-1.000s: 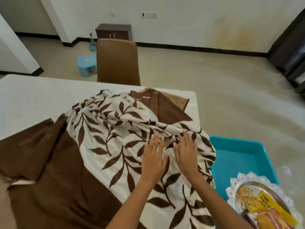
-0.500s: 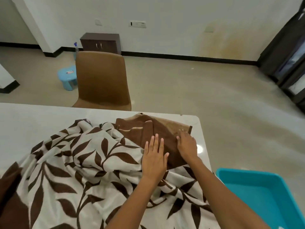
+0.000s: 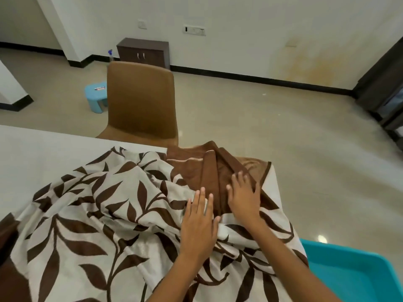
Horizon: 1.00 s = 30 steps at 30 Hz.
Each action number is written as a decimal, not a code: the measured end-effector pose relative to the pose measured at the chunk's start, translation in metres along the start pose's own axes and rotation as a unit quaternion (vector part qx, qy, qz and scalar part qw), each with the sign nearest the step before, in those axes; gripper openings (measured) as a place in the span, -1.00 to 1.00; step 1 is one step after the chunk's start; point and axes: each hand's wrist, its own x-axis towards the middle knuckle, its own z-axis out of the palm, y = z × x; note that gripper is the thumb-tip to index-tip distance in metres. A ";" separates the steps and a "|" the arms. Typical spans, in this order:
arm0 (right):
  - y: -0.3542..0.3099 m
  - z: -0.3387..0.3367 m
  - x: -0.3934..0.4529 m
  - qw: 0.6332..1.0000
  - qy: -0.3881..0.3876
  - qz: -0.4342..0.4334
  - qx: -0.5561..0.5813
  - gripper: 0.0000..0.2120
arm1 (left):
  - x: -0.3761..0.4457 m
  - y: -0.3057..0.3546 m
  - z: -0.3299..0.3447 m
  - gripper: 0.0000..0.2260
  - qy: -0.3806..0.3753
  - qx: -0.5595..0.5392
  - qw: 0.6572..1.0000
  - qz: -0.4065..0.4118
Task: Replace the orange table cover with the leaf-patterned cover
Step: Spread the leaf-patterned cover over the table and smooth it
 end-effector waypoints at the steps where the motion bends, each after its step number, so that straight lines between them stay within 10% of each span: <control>1: -0.003 0.007 -0.019 1.000 -0.003 -0.023 0.007 -0.52 | -0.007 -0.006 0.002 -0.50 -0.004 -0.007 1.000 -0.003; 11: -0.007 -0.007 -0.006 0.986 0.089 0.031 0.141 -0.42 | -0.040 -0.016 -0.003 -0.47 0.027 -0.069 0.997 -0.021; 18: -0.005 -0.040 0.033 0.955 0.139 0.041 0.260 -0.85 | 0.044 -0.019 -0.022 -0.42 0.048 0.025 0.998 -0.030; 23: 0.006 -0.085 0.068 0.929 0.328 0.073 0.155 -0.73 | 0.083 -0.023 -0.044 -0.43 0.077 0.034 0.996 -0.012; 30: -0.025 0.006 -0.035 0.993 0.108 0.036 0.016 -0.48 | 0.033 -0.014 -0.021 -0.49 0.085 0.016 0.996 -0.018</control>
